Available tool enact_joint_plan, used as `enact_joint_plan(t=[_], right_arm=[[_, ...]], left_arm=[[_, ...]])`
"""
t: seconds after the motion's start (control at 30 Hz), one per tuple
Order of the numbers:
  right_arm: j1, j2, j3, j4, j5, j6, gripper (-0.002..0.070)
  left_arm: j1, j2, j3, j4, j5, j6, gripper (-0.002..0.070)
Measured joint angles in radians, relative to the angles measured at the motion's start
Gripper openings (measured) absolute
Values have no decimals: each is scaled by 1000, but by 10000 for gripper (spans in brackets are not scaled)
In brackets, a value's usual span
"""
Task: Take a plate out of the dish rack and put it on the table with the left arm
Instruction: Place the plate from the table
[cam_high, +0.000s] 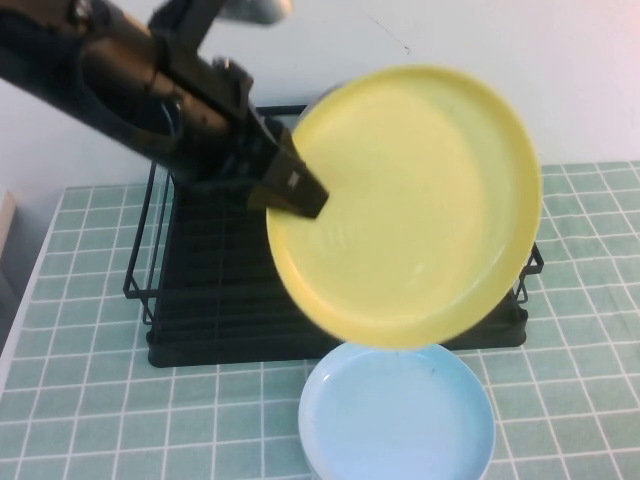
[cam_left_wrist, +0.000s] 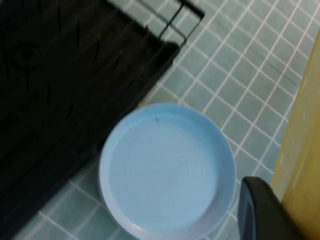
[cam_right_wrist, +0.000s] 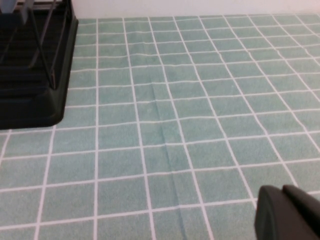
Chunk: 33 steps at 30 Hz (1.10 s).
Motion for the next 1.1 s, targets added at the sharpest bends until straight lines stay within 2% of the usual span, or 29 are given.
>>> enact_joint_plan(t=[0.13, 0.27, 0.43, 0.73, 0.9, 1.1], right_arm=[[0, 0, 0, 0, 0, 0, -2], [0, 0, 0, 0, 0, 0, -2], [0, 0, 0, 0, 0, 0, -2], [0, 0, 0, 0, 0, 0, -2], [0, 0, 0, 0, 0, 0, -2], [0, 0, 0, 0, 0, 0, -2]], left_arm=[[0, 16, 102, -9, 16, -128, 89], [0, 20, 251, -153, -26, -162, 89], [0, -17, 492, -342, -246, -154, 89], [-53, -80, 828, -430, -508, -152, 89], [-83, -80, 907, -462, -639, -136, 89], [-83, -58, 920, -540, -700, -124, 89]])
